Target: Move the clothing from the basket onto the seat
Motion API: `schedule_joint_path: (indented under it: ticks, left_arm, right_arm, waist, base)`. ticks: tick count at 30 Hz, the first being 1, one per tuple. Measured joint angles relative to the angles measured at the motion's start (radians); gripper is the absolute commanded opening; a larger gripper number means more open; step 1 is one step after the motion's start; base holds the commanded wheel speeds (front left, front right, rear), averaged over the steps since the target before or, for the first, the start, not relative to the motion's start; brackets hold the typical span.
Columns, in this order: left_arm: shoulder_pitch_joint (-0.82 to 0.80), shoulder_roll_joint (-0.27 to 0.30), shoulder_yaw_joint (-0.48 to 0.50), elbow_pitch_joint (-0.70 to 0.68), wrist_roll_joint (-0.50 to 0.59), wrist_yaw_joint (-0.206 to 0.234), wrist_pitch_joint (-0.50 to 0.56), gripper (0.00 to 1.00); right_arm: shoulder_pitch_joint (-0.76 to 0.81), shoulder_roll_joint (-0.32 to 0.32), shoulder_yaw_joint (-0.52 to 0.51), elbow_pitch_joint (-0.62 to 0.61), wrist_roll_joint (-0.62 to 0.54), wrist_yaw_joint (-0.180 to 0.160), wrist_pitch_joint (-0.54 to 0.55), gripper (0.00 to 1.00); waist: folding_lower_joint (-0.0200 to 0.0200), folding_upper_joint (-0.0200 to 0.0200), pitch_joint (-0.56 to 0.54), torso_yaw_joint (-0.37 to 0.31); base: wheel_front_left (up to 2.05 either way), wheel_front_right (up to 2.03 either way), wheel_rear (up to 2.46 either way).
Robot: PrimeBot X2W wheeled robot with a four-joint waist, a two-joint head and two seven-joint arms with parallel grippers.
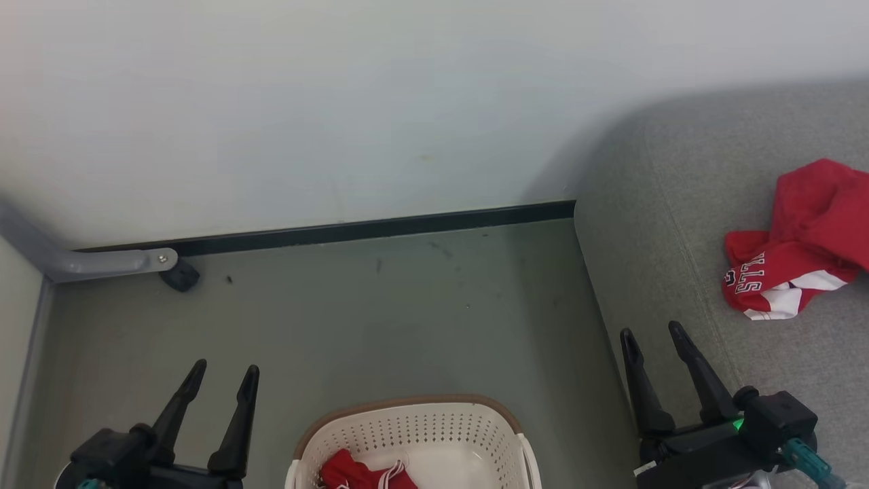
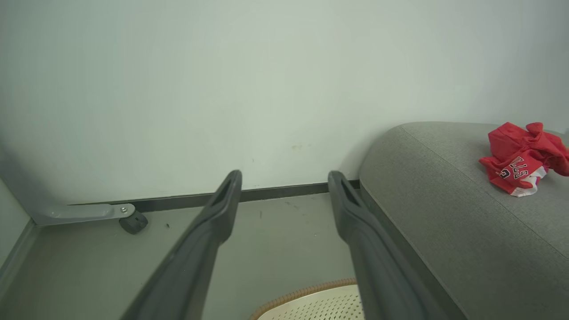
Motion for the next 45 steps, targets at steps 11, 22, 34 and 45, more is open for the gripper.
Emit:
schedule_joint_path:
  ticks: [11,22,34,45]
  left_arm:
    - [-0.053,0.012,-0.021,0.029,0.015,-0.042,0.000,1.00]
    - [-0.128,0.024,-0.067,0.120,0.017,-0.067,0.001,1.00]
    - [-0.207,0.022,-0.146,0.248,0.019,-0.076,0.038,1.00]
    - [-0.301,0.016,-0.245,0.371,0.039,-0.078,0.091,1.00]
  right_arm:
    - [-0.034,0.011,0.005,-0.010,-0.008,-0.022,-0.001,1.00]
    - [-0.084,0.022,0.029,-0.027,-0.020,-0.040,-0.001,1.00]
    - [-0.117,0.029,0.050,-0.070,-0.007,-0.066,-0.006,1.00]
    - [-0.143,0.033,0.092,-0.139,0.034,-0.102,-0.009,1.00]
  waist:
    - [0.0000,0.0000,0.083,-0.039]
    - [0.0000,0.0001,0.172,-0.069]
    - [0.0000,0.0001,0.271,-0.108]
    - [0.0000,0.0001,0.386,-0.147]
  base:
    - [0.00,0.00,0.00]
    - [0.00,0.00,0.00]
    - [0.00,0.00,0.00]
    - [0.00,0.00,0.00]
